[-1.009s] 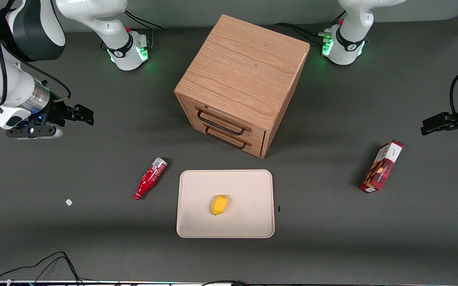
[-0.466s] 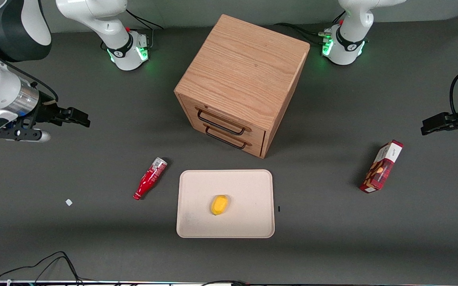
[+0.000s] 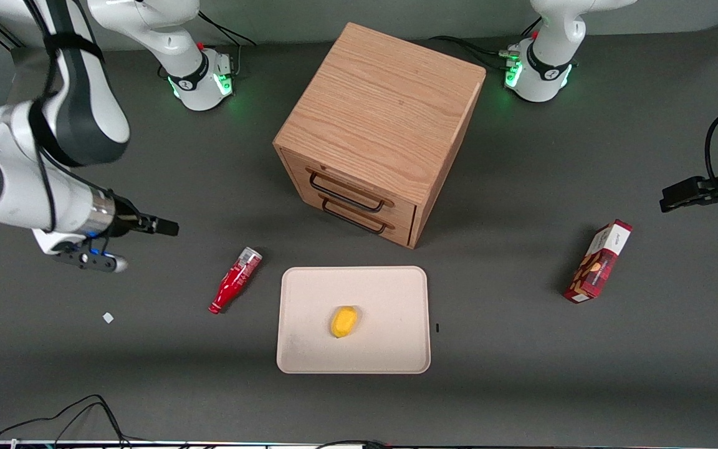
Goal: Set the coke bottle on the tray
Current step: 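Move the right gripper down over the lying red Coca-Cola bottle, then close the right gripper around the bottle's body below the cap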
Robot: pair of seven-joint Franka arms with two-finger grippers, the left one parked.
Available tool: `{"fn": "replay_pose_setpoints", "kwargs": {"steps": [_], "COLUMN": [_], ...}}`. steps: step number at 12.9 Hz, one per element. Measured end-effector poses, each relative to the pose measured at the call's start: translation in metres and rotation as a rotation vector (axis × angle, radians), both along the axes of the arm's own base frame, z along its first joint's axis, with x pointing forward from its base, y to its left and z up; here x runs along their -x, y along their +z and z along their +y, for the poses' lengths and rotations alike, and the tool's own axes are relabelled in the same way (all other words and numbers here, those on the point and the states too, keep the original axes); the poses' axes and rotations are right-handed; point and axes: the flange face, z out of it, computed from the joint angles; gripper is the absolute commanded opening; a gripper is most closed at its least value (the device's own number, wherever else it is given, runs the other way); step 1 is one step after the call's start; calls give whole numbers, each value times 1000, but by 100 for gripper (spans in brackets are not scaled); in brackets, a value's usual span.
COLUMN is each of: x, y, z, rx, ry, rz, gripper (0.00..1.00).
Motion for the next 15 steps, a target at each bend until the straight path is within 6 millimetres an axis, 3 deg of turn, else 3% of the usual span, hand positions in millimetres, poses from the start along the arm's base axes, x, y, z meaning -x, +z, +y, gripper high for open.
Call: {"fn": "replay_pose_setpoints", "kwargs": {"steps": [3, 9, 15], "x": [-20, -37, -32], "y": [-45, -157, -221], "z": [9, 68, 85], "rx": [11, 47, 118], "ry": [-96, -223, -271], "rz": [-44, -113, -136], "gripper": [100, 100, 100]}}
